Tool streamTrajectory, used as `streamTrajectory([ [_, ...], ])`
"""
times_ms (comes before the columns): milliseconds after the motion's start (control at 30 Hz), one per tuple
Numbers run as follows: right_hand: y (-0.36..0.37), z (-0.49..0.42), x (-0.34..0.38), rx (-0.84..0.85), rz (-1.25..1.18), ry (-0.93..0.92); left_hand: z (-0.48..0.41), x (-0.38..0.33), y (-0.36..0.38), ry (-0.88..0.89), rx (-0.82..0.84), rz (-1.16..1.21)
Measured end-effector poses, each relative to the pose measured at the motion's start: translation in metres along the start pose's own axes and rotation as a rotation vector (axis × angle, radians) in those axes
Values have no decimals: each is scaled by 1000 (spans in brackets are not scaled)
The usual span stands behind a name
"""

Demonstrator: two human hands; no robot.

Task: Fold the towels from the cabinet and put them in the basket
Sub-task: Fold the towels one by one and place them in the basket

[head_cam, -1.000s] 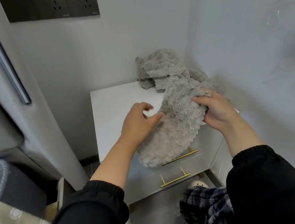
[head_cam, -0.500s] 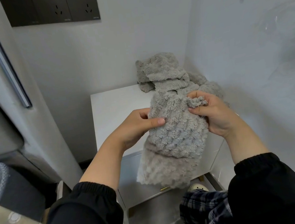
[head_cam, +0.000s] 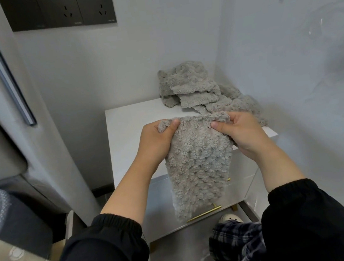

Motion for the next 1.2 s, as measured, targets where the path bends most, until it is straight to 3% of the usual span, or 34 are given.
streamTrajectory([
  [133,-2,-1,-10,-18,37,71,3,-5,1,2,39,-45],
  [300,-4,1,-13,-31,27,123,4,1,-1,-180,220,-35],
  [433,-9,0,-11,-80,179,115,-2,1,-20,-169,185,-341],
  [533,-1,0,-14,-23,206,162,-3,-4,-27,-152,126,-503],
  [800,12,6,-11,136,345,215,4,10,-26,-377,146,-138],
  [1000,29,7,-19,147,-127,366,3,17,-33,-472,27,31],
  [1100,34,3,-24,136,-276,421,-2,25,-41,-491,-40,135],
  [1200,38,-3,-32,132,-339,449,-8,30,-47,-458,-65,83],
])
Point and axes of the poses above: each hand's wrist, its own z-axis away from the middle knuckle, its own y-axis out of the palm, x = y × z, the point moved 9 cm from there along -z, towards the middle knuckle, and after that the axes turned 14 degrees about z, right-handed, at the moved point
